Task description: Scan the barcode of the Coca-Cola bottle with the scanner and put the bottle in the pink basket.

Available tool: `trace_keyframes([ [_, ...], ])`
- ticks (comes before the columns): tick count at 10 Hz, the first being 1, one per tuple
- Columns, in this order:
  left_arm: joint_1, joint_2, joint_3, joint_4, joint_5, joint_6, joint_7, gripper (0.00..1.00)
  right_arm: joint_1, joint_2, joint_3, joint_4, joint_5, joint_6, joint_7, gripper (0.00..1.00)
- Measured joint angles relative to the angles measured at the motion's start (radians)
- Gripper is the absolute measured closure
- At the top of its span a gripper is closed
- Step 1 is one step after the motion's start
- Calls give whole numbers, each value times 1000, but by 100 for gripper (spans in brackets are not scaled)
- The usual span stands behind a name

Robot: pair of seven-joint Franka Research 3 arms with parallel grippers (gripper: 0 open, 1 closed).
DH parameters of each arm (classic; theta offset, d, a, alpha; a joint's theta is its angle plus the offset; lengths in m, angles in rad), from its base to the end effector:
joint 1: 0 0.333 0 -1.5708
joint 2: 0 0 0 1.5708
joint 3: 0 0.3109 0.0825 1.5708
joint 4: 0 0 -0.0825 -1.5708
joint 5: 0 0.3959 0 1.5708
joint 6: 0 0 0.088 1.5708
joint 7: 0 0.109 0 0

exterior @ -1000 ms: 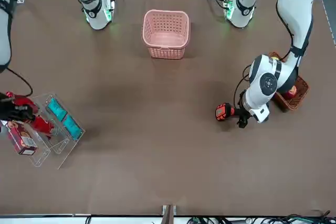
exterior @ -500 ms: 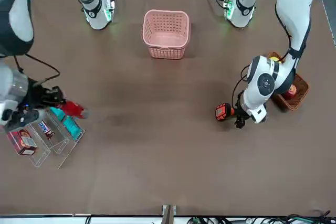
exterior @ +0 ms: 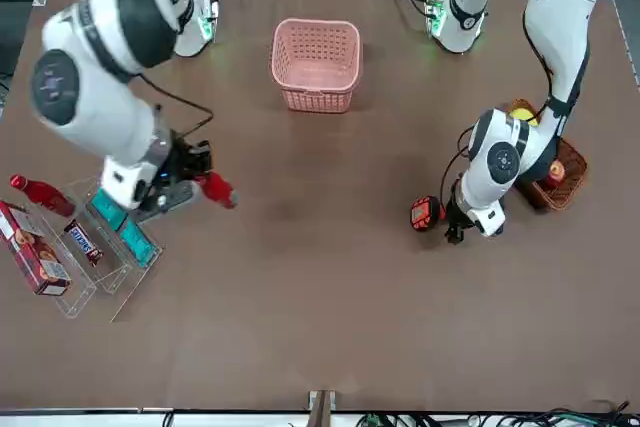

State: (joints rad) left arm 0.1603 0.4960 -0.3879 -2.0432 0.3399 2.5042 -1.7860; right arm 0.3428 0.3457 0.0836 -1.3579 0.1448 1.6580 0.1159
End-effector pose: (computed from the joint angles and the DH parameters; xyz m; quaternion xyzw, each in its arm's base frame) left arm 0.5862 -0.1368 0.1971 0.7871 0.6166 0.0150 0.0028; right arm 0.6068 0.2823 0.5161 -0.9856 -0.1441 0.0443 0.0770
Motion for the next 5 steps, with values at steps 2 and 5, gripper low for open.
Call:
trace_keyframes([
  [2,0,1,-13,1,15,-1,25,63,87,1,0,-62,22,94,101,68],
  [5,12,1,-21,36,15,-74,66,63,124,-9,-2,-168,44,211,126,68],
])
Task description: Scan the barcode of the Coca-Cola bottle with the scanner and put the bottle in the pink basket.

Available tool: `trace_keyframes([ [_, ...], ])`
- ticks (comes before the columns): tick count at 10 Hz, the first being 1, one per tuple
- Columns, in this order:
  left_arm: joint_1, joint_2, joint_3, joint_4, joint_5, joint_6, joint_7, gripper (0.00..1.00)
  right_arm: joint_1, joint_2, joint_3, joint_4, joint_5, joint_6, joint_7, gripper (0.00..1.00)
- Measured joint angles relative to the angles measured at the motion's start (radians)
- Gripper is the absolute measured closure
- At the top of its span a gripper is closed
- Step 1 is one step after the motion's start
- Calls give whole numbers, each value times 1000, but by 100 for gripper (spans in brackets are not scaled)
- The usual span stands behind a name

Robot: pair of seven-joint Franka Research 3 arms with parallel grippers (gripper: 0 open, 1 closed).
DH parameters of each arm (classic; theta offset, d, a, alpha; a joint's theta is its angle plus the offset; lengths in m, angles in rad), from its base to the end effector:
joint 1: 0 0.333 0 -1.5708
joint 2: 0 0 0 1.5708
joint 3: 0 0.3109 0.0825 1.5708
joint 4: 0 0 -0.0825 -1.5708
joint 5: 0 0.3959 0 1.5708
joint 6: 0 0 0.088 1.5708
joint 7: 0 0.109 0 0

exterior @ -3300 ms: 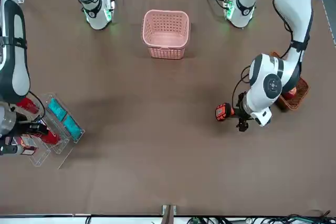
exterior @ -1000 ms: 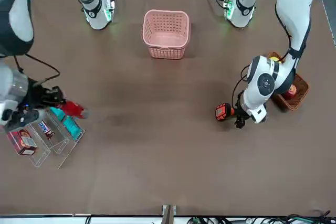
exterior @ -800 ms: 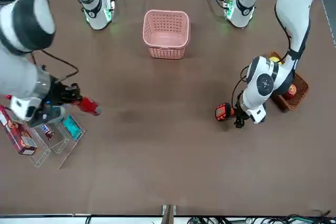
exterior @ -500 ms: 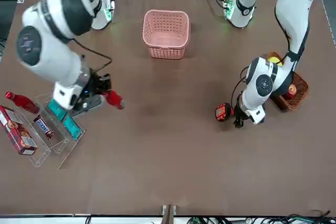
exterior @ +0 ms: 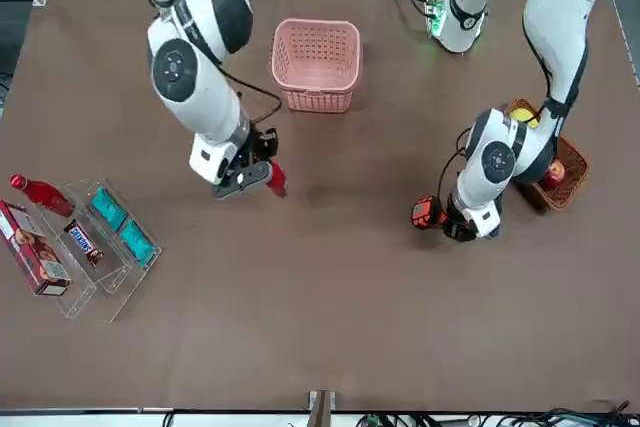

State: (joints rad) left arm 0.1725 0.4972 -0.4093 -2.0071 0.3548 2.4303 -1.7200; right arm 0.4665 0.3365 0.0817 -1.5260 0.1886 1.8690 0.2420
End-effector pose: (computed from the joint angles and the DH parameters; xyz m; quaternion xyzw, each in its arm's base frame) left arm 0.5920 -0.1383 0.2062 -0.8099 -0.5863 -0.0114 0.0154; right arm 0.5696 0.3575 0.4583 -0.9871 -0.1223 0.0365 0.0969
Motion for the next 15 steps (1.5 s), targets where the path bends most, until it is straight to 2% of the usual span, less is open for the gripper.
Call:
trace_keyframes([
  [1,9,-2,-13,27,-16,-32,9,63,0,-14,-3,-32,6,18,0,68],
  [2,12,-8,-19,56,-78,-57,35,63,0,-29,-4,-51,7,21,0,68],
  [4,12,-46,-22,146,-303,-138,128,63,0,-70,-4,-85,9,21,0,68],
  [6,10,-89,-27,237,-452,-201,159,63,0,-117,-7,-161,78,81,0,68],
  [7,4,-104,-30,256,-516,-210,190,63,0,-135,-7,-203,128,138,-1,68],
  [10,-44,-121,-33,263,-642,-211,272,63,44,-143,-4,-269,262,350,-5,68],
  [13,-59,-131,-34,254,-708,-212,347,63,114,-141,-3,-355,391,587,-3,68],
  [15,-73,-131,-34,250,-742,-213,382,63,132,-135,-3,-394,457,669,-1,68],
])
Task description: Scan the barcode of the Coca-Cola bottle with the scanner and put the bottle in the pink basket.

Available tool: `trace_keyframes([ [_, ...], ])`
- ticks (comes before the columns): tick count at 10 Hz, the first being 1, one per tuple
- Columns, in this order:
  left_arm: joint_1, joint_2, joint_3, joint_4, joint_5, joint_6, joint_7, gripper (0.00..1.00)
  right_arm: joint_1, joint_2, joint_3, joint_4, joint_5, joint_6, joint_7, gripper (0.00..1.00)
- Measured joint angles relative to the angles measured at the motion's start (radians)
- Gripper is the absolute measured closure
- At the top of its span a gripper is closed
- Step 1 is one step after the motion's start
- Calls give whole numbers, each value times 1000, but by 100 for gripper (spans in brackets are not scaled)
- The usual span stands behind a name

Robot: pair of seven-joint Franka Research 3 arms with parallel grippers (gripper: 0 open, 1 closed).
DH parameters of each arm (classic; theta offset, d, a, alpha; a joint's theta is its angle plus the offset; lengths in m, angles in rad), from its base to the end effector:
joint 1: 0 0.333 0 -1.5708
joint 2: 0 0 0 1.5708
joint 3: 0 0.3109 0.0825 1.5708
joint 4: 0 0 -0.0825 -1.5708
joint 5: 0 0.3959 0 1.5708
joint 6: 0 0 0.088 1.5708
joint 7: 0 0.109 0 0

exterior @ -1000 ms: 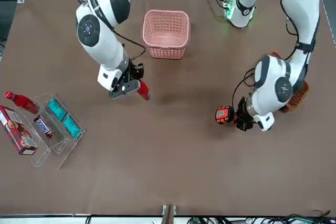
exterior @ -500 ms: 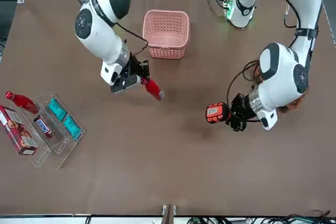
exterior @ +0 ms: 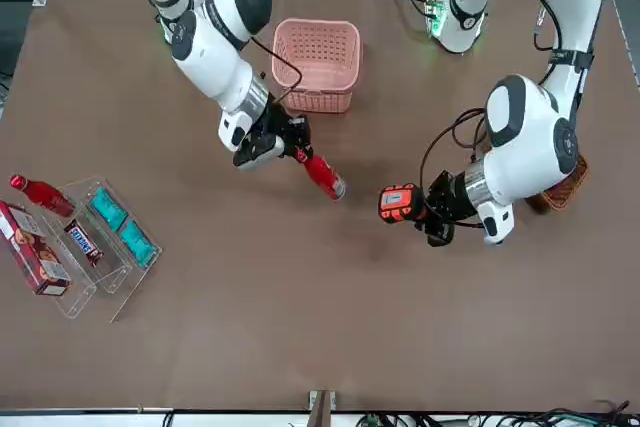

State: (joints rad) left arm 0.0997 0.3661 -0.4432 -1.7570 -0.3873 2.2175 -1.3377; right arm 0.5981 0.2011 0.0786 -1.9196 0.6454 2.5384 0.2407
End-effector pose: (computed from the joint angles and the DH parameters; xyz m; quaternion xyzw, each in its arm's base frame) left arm 0.6316 -0.2133 0.3814 0.7874 0.5671 -0.1369 0.1991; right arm 0.5100 0.3984 0.4191 -0.9515 0.0150 -0.0701 0.2993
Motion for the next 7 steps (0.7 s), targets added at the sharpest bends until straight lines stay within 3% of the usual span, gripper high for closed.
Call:
trace_keyframes([
  [7,-60,0,-1,-55,-104,84,52,63,25,49,-1,6,64,81,1,68],
])
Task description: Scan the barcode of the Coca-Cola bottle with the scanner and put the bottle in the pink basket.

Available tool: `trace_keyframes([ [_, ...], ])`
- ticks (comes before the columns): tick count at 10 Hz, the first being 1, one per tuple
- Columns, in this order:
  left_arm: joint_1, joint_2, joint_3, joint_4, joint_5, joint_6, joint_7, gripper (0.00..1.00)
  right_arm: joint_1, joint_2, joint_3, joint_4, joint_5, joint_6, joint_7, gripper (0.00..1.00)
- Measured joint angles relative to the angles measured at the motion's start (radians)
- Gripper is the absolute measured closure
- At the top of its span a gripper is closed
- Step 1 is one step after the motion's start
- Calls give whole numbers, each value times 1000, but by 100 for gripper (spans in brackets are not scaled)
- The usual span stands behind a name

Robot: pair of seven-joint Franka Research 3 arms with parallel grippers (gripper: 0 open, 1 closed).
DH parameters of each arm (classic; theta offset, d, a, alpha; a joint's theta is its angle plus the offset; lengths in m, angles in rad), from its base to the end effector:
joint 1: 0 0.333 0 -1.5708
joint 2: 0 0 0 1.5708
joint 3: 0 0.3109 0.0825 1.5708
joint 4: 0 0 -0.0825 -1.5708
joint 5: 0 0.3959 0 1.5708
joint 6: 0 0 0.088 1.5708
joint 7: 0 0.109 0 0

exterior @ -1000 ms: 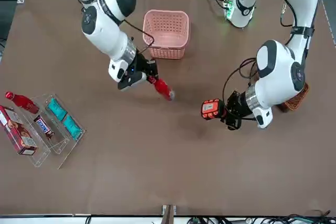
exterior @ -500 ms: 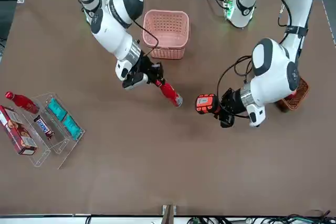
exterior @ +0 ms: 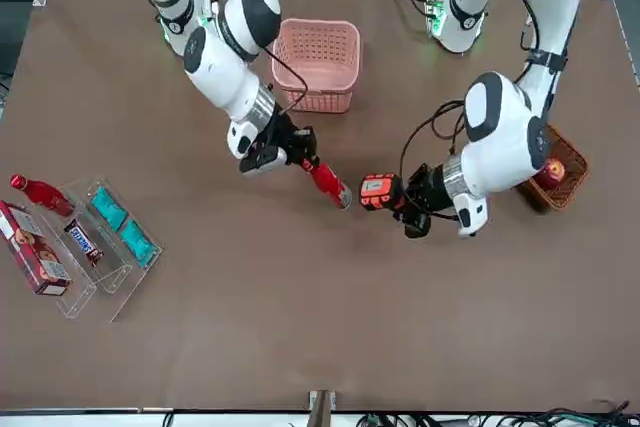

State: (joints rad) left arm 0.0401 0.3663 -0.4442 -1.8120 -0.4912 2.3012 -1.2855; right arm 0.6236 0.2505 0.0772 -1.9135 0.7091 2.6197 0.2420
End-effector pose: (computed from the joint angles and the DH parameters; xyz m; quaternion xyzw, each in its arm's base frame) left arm 0.6132 -0.2500 0.3633 0.7861 0.5536 -0.1545 0.2272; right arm 0.5119 0.4095 0.3975 -0.9455 0.0432 -0.0758 0.3138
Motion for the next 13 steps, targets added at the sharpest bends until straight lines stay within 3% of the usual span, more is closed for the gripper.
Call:
trace_keyframes([
  [13,2,0,3,-26,-1,49,2,63,11,0,-6,16,13,0,0,68],
])
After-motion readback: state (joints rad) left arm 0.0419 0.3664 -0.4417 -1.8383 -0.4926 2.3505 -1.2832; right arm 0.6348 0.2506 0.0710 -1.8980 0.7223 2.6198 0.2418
